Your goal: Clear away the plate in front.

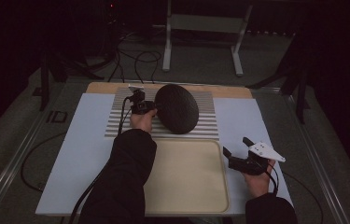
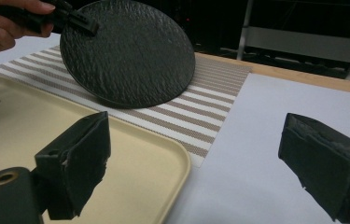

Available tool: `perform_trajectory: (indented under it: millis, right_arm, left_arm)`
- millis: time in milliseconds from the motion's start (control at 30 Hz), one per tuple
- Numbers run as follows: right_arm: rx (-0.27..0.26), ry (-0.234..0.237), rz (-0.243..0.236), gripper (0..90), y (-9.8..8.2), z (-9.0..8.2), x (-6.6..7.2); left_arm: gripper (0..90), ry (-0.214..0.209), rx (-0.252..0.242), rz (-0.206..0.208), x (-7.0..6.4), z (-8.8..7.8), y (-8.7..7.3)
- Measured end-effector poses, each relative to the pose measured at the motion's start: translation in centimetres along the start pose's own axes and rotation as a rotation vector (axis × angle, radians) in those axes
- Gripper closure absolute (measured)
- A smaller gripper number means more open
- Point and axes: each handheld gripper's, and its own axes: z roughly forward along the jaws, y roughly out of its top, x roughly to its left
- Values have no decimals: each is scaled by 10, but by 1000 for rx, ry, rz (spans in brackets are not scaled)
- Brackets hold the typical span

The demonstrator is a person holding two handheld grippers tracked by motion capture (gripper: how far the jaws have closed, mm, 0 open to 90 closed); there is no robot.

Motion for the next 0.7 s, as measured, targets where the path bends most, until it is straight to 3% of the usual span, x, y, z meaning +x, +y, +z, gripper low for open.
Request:
perform_trajectory:
  millis: [200,700]
  right_arm:
    - [-3,-6,4,95,0,-1,-2]
    - [-3,-5,5,95,0,-1,-2]
  left_arm:
    - [858,-5,8,-22,-1,2,0]
    - [858,-26,-21,-12,-4,-9,3]
